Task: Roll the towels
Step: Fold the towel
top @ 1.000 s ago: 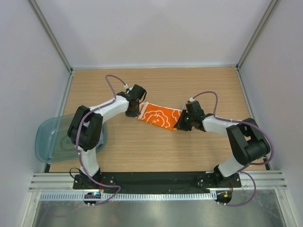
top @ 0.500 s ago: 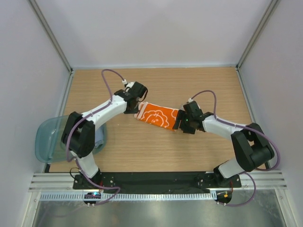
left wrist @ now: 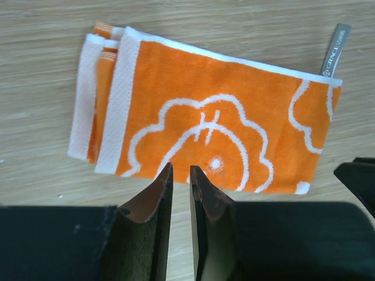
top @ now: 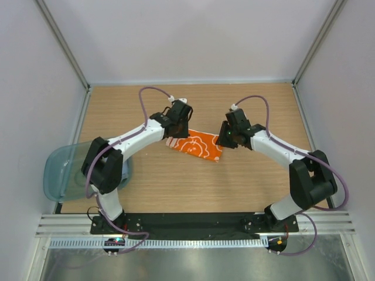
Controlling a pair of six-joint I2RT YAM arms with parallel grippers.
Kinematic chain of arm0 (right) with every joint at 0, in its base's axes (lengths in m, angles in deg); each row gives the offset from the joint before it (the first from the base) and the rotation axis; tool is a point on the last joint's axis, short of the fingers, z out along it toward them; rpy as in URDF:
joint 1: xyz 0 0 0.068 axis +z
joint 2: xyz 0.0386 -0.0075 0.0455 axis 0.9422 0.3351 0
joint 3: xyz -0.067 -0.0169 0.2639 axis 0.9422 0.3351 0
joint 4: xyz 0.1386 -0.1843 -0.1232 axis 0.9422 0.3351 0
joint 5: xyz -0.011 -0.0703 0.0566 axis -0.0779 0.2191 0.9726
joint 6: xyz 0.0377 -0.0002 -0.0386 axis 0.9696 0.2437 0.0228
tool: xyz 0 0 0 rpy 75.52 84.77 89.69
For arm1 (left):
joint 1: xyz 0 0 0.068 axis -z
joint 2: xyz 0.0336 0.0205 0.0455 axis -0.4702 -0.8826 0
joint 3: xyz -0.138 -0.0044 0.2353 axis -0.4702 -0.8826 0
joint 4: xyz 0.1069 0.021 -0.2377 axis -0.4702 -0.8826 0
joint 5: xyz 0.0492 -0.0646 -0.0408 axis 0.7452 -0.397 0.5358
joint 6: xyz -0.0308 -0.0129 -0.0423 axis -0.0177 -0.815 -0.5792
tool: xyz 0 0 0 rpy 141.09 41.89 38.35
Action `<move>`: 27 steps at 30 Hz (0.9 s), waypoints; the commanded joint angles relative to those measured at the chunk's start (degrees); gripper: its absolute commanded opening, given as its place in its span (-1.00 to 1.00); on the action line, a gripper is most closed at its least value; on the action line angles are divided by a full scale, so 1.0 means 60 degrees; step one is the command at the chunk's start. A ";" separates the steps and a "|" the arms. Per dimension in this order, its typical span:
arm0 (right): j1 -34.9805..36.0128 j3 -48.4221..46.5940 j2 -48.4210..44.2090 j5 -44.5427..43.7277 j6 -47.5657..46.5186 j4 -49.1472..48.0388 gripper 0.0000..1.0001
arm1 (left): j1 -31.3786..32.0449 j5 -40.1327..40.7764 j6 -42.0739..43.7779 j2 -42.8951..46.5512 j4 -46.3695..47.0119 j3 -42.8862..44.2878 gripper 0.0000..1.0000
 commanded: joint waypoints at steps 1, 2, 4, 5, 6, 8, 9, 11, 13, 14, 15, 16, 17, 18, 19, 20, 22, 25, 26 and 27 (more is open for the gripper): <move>-0.0122 -0.0965 0.0988 0.0467 -0.0321 -0.0480 -0.37 | -0.0037 -0.0663 0.0115 -0.0443 0.0931 0.0464 -0.64; -0.0137 -0.1097 0.1265 0.0496 -0.0336 -0.0495 -0.38 | -0.0023 -0.0605 0.0100 -0.0545 0.0931 0.0494 -0.65; -0.0268 -0.1317 0.1896 0.0613 -0.0351 -0.0582 -0.43 | -0.0066 -0.0517 0.0144 -0.0882 0.0902 0.0552 -0.67; -0.0298 -0.1333 0.2058 0.0599 -0.0365 -0.0626 -0.44 | -0.0096 -0.0458 0.0144 -0.0985 0.0887 0.0552 -0.68; -0.0370 -0.1289 0.2364 0.0613 -0.0366 -0.0714 -0.46 | -0.0140 -0.0429 0.0129 -0.1073 0.0858 0.0465 -0.70; -0.0532 -0.1143 0.2600 0.0687 -0.0380 -0.0875 -0.47 | -0.0301 -0.0399 0.0115 -0.1337 0.0902 0.0319 -0.72; -0.0576 -0.0968 0.2790 0.0716 -0.0409 -0.0992 -0.49 | -0.0359 -0.0385 0.0100 -0.1396 0.0931 0.0159 -0.73; -0.0693 -0.0763 0.2923 0.0745 -0.0424 -0.1066 -0.49 | -0.0564 -0.0428 0.0085 -0.1601 0.0975 0.0011 -0.74; -0.0722 -0.0470 0.2967 0.0745 -0.0439 -0.1183 -0.51 | -0.0667 -0.0428 0.0100 -0.1761 0.1092 -0.0179 -0.75; -0.0723 -0.0352 0.2953 0.0774 -0.0424 -0.1227 -0.51 | -0.0740 -0.0457 0.0129 -0.1806 0.1107 -0.0224 -0.75; -0.0723 -0.0119 0.2909 0.0804 -0.0381 -0.1314 -0.51 | -0.0755 -0.0414 0.0173 -0.1850 0.1122 -0.0238 -0.76; -0.0708 -0.0015 0.2807 0.0818 -0.0351 -0.1344 -0.52 | -0.0784 -0.0385 0.0202 -0.1908 0.1107 -0.0253 -0.76; -0.0708 0.0116 0.2763 0.0877 -0.0322 -0.1374 -0.51 | -0.0828 -0.0370 0.0232 -0.2010 0.1093 -0.0253 -0.76; -0.0708 0.0349 0.2690 0.0892 -0.0293 -0.1403 -0.51 | -0.0843 -0.0326 0.0261 -0.2040 0.1078 -0.0253 -0.76; -0.0708 0.0482 0.2646 0.0906 -0.0176 -0.1403 -0.51 | -0.0858 -0.0297 0.0305 -0.2113 0.1049 -0.0210 -0.76; -0.0708 0.0658 0.2471 0.1023 -0.0117 -0.1432 -0.52 | -0.0887 -0.0282 0.0334 -0.2186 0.1019 -0.0195 -0.77; -0.0621 0.1141 0.2309 0.0995 0.0073 -0.1462 -0.53 | -0.0945 -0.0209 0.0436 -0.2245 0.0990 -0.0137 -0.77; -0.0401 0.1888 0.1855 0.0878 0.0409 -0.1491 -0.53 | -0.0960 -0.0121 0.0626 -0.2348 0.0961 -0.0063 -0.77; -0.0328 0.2049 0.1622 0.0877 0.0483 -0.1535 -0.53 | -0.0960 -0.0092 0.0656 -0.2377 0.0903 0.0010 -0.77; -0.0269 0.2312 0.1489 0.0848 0.0557 -0.1535 -0.53 | -0.0960 -0.0077 0.0686 -0.2363 0.0873 0.0010 -0.77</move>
